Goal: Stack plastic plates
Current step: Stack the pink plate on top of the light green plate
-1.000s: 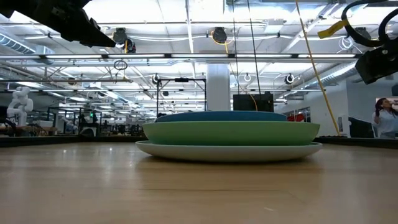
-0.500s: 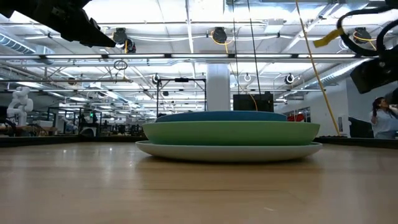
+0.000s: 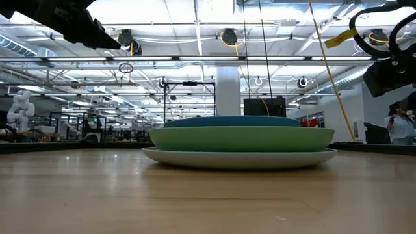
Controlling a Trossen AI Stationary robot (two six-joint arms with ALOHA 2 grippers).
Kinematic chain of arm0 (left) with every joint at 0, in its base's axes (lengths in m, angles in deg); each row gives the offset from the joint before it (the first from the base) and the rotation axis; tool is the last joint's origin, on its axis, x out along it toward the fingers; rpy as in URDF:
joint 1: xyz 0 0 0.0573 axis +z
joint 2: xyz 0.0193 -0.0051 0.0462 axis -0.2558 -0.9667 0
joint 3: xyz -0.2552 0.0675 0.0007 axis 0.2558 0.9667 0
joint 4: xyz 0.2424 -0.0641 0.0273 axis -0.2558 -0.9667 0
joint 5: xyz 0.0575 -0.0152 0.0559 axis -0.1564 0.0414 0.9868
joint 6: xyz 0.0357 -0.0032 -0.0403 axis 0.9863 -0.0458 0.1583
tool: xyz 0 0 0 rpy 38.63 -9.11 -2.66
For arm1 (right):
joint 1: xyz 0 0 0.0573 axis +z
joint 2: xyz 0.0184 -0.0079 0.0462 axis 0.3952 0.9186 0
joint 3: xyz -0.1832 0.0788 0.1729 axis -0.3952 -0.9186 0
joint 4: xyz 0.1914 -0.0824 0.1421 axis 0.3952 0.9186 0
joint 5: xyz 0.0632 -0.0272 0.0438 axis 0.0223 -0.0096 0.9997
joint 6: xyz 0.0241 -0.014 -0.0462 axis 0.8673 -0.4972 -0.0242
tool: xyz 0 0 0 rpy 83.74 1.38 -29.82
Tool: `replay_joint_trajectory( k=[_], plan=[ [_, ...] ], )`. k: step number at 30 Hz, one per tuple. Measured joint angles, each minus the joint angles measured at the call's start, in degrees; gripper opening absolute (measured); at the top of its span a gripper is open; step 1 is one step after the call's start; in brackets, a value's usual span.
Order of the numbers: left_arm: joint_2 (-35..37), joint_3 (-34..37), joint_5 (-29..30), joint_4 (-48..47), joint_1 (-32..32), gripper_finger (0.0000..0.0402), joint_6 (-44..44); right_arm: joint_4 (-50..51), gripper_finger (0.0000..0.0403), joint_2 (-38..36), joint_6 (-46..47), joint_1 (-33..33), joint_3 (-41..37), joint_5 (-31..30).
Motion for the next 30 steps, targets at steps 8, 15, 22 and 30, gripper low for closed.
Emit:
replay_joint_trajectory(
  k=[8,15,22,30],
  plan=[
    [0.0,0.0,0.0,0.0,0.0,0.006,0.0,-2.2,0.0039,0.0,-0.2,-0.3,0.0,0.2],
    [0.0,0.0,0.0,0.0,0.0,0.006,0.0,-3.3,0.0005,-0.1,0.1,-0.3,0.1,0.3],
    [0.0,0.0,0.0,0.0,0.0,0.006,-0.1,-3.3,0.0002,-3.4,0.5,-0.7,0.1,0.3],
    [0.0,0.0,0.0,0.0,0.0,0.006,-0.1,-2.5,0.0001,-15.5,4.4,-3.3,0.0,-1.5]
  ],
)
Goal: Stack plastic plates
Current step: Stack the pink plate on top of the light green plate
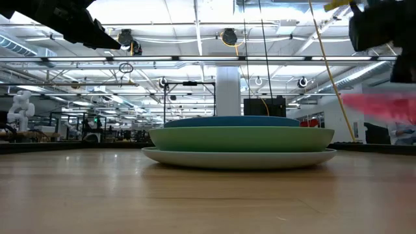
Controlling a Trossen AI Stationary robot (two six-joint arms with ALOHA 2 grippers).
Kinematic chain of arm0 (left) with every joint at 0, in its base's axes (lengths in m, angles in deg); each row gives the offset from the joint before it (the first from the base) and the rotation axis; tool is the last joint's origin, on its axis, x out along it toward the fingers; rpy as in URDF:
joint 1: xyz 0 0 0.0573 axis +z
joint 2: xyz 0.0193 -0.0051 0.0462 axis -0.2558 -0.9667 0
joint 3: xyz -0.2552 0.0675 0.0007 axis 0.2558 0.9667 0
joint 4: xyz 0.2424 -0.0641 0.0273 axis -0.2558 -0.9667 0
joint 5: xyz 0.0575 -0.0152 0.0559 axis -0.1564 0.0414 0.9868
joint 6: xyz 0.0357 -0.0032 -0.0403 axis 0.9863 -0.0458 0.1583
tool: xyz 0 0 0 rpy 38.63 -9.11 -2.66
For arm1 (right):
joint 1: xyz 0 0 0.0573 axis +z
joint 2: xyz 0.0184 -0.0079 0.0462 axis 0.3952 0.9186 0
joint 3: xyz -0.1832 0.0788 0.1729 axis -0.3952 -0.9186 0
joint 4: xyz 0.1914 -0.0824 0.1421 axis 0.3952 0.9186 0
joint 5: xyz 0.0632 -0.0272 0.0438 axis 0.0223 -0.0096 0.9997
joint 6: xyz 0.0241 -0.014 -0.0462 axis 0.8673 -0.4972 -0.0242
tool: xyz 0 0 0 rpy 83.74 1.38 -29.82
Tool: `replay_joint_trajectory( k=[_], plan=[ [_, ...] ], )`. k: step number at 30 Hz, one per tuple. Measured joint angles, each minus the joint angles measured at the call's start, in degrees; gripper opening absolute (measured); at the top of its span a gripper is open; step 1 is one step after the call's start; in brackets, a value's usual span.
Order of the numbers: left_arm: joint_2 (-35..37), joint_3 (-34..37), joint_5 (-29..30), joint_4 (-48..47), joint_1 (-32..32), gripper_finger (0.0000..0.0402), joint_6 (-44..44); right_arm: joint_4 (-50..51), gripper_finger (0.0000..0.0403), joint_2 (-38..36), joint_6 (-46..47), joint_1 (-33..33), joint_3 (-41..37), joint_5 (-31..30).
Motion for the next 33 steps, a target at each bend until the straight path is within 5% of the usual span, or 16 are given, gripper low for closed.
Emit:
replay_joint_trajectory(
  k=[11,25,33],
  plan=[
    [0.0,0.0,0.0,0.7,0.0,0.006,0.1,-12.1,0.0001,-9.3,-5.2,-8.0,0.0,-7.5],
    [0.0,0.0,0.0,2.0,0.0,0.006,0.1,-24.3,0.0,-0.9,-17.9,-26.8,0.0,-4.1],
    [0.0,0.0,0.0,2.0,0.0,0.006,-0.2,-24.3,0.0,4.7,-20.8,-31.7,0.0,-4.0]
  ],
)
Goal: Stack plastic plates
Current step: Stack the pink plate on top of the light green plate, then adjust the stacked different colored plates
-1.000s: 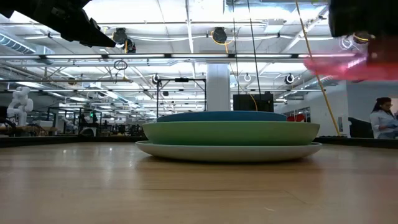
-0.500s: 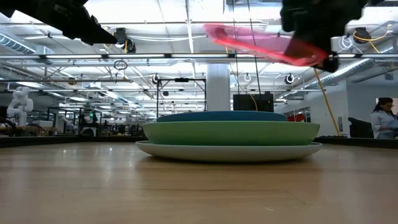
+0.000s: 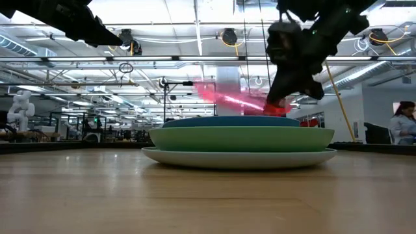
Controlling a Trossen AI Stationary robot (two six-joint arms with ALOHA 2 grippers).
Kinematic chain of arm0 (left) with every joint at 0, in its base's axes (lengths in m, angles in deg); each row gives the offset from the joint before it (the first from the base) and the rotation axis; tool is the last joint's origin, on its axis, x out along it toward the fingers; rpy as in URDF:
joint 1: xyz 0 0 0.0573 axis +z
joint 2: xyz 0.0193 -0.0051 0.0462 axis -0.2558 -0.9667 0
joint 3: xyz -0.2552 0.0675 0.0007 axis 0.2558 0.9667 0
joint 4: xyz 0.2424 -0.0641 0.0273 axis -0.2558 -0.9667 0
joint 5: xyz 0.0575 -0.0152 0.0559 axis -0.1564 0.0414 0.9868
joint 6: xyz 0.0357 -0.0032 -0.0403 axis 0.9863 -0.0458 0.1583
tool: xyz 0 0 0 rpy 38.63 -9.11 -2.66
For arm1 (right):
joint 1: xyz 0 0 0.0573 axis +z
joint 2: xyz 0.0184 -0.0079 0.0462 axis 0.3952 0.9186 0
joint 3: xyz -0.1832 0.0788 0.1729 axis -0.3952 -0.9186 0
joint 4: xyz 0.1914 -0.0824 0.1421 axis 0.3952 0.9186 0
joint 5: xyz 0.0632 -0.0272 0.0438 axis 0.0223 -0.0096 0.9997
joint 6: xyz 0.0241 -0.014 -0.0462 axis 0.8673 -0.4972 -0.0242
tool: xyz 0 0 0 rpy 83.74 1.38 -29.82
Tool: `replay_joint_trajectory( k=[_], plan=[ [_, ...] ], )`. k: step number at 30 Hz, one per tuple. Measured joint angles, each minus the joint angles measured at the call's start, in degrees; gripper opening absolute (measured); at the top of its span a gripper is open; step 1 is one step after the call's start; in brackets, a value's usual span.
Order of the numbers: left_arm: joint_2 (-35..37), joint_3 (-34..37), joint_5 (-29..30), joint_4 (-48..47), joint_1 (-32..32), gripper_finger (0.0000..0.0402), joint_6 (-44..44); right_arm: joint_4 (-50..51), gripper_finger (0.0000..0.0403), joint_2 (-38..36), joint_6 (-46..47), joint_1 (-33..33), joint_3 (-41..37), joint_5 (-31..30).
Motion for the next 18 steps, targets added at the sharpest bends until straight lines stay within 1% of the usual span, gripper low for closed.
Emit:
replay_joint_trajectory(
  k=[3,5,14,18],
  plan=[
    [0.0,0.0,0.0,0.0,0.0,0.006,-0.1,0.1,0.0006,1.8,-0.6,-0.7,0.0,0.0],
    [0.0,0.0,0.0,0.0,0.0,0.006,-0.2,0.0,0.0019,2.4,-0.9,-1.0,0.0,0.1],
    [0.0,0.0,0.0,1.1,0.0,0.006,-1.1,-2.4,0.0109,3.0,-3.9,-1.0,0.0,-0.1],
    [0.0,0.0,0.0,1.4,0.0,0.006,-3.3,-2.4,0.0132,3.0,-8.4,-0.9,0.0,-0.3]
  ],
)
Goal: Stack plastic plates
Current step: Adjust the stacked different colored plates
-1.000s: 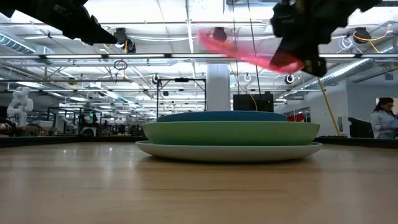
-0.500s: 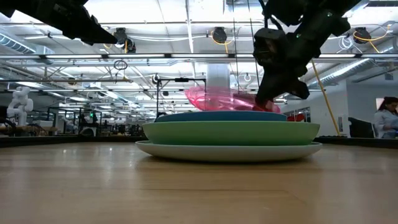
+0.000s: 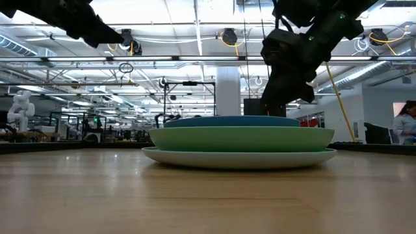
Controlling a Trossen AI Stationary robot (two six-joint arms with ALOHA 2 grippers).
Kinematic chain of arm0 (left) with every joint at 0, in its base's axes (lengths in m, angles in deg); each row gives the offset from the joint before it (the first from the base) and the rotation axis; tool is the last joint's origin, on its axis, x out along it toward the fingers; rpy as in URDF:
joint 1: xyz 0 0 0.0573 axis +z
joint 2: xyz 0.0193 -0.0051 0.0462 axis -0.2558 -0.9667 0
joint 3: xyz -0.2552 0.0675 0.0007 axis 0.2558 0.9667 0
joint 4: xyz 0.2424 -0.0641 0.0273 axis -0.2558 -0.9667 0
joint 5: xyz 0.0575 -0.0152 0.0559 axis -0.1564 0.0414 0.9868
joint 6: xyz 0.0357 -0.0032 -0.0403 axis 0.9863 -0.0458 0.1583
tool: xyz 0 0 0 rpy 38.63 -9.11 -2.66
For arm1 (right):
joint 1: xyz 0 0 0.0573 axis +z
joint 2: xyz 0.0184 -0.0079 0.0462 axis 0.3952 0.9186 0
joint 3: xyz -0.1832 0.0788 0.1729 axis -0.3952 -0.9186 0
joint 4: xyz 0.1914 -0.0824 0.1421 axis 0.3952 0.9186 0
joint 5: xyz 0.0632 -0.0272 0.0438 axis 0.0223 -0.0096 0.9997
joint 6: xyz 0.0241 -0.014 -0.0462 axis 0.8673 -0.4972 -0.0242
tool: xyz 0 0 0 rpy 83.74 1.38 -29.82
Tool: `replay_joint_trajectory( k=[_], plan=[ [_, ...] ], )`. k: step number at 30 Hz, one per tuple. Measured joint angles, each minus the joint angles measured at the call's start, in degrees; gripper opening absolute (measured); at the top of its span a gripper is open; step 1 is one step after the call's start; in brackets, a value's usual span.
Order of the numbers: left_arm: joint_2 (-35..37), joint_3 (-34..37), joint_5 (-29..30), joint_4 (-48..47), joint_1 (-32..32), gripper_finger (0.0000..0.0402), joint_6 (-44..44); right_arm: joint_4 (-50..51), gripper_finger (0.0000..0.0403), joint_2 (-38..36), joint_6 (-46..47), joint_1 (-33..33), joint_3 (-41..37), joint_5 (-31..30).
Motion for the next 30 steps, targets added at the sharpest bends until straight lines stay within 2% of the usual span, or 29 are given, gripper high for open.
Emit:
replay_joint_trajectory(
  k=[9,13,19,21,30],
  plan=[
    [-5.7,0.0,0.0,0.3,-1.3,0.006,-9.8,-0.1,0.0123,0.0,-11.3,6.3,0.0,-1.2],
    [-10.4,0.0,0.0,2.3,-3.5,0.006,-12.8,0.0,0.0111,0.0,-13.4,10.6,0.0,1.0],
    [-18.3,0.0,0.0,6.5,-8.0,0.006,-16.3,0.8,0.0088,0.0,-12.9,16.0,0.0,12.1],
    [-20.9,0.0,0.0,8.2,-9.5,0.006,-17.2,0.8,0.0079,0.5,-12.0,17.8,0.0,14.1],
    [-32.2,0.0,0.0,14.3,-16.3,0.006,-20.0,-0.1,0.0028,6.9,-8.7,25.2,0.0,11.7]
  ],
)
